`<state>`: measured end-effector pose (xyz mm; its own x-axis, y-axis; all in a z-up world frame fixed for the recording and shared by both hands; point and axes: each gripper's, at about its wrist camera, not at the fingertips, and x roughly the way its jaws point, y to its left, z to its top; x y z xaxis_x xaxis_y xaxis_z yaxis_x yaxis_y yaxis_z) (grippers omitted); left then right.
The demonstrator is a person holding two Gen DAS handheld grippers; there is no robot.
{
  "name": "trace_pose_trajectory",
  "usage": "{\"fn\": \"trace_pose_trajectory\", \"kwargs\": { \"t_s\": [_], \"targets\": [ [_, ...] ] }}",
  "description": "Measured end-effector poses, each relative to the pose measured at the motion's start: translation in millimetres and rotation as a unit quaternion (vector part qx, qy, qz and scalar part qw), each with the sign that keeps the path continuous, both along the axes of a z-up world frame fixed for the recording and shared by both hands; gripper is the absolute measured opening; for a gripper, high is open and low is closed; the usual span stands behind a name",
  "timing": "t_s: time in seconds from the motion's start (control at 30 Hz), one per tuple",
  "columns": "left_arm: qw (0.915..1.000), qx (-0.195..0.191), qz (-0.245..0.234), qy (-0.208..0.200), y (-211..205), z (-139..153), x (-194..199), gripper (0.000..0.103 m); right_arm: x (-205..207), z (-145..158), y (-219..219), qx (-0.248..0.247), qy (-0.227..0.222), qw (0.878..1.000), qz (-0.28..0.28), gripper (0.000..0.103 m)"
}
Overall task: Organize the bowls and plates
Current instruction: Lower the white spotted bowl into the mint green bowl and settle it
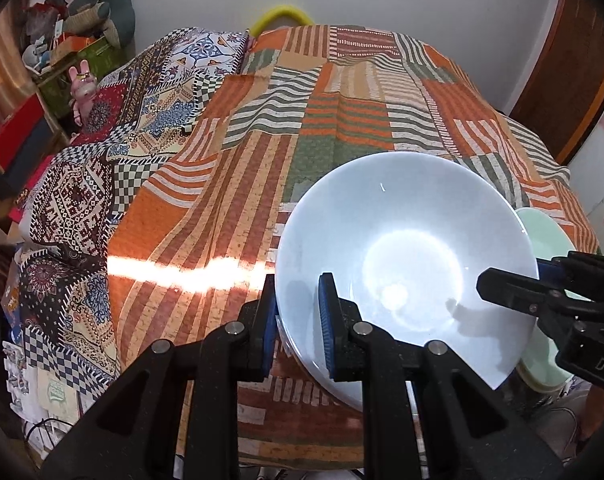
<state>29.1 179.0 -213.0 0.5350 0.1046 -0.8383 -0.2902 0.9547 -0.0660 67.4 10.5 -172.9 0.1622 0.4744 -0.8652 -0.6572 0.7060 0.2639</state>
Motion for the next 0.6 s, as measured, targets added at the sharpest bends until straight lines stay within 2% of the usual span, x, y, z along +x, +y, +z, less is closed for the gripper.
{"fn": "trace_pose_trajectory", "kwargs": {
  "t_s": [0.37, 0.6],
  "targets": [
    [0.9999, -0.007, 0.008, -0.006, 4.0, 8.8, -1.3, 0.019, 1.1, 1.7, -6.4, 0.011, 0.012, 1.0, -0.001, 0.026],
    [0.9995, -0.02, 0.007, -0.021, 5.2, 19.7, -6.7, 0.02, 4.4, 10.6, -15.3, 0.017, 0.001, 1.0, -0.009, 0.026]
  ]
}}
